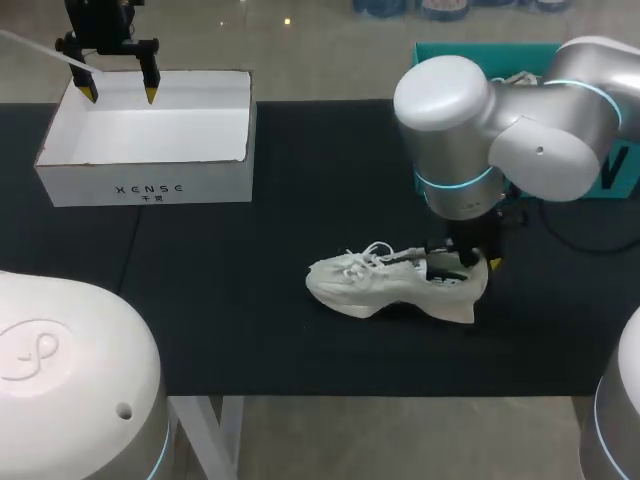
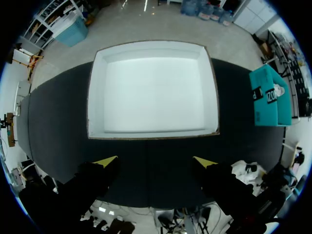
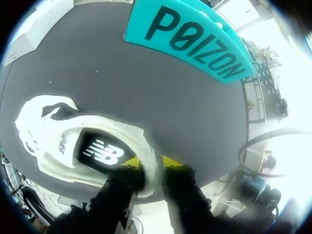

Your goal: Take the shoe out of the shoebox, open the shoe tongue, remove and reinsert the insole, then place the shoe into the shoebox

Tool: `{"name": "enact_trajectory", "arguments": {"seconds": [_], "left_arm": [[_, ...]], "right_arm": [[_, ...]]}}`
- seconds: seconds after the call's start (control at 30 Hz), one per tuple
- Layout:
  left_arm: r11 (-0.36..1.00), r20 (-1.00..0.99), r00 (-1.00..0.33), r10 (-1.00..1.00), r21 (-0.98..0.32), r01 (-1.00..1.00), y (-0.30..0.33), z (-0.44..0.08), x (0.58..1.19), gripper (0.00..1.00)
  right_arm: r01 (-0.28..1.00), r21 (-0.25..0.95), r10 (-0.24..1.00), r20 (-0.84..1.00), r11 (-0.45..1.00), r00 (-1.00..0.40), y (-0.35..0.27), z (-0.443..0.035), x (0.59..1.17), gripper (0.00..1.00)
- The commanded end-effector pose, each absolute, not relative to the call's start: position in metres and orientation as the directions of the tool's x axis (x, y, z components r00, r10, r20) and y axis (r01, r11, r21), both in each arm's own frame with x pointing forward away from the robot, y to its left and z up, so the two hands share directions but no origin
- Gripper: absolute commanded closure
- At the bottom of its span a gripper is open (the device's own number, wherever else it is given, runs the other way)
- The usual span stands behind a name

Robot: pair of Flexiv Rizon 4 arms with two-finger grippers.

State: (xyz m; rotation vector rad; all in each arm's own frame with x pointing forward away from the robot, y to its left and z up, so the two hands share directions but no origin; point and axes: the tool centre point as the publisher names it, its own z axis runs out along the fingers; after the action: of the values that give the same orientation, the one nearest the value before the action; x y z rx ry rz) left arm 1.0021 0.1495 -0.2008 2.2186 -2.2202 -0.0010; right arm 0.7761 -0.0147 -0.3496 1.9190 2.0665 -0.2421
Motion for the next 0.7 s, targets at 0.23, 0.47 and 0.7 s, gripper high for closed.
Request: {"name": "enact_trajectory", "arguments": {"seconds": [0.23, 0.47, 0.7], "left_arm": [[0.000, 0.001, 0.000, -1.000, 0.003, -1.000, 0.150, -0.200, 1.002, 0.00], [0.000, 0.001, 0.000, -1.000, 0.003, -1.000, 0.150, -0.200, 1.002, 0.00], [0.000, 0.001, 0.000, -1.000, 0.003, -1.000, 0.150, -0.200, 1.002, 0.00]], "right_arm": [[0.995, 0.080, 0.953, -0.300, 0.061, -0.034, -0.037, -0.329, 0.783, 0.00], [0.926, 0.155, 0.927, -0.213, 0.345, -0.309, -0.061, -0.285, 0.782, 0.00], [0.713, 0.132, 0.715, -0.294, 0.688, -0.635, -0.075, -0.270, 0.759, 0.00]]}}
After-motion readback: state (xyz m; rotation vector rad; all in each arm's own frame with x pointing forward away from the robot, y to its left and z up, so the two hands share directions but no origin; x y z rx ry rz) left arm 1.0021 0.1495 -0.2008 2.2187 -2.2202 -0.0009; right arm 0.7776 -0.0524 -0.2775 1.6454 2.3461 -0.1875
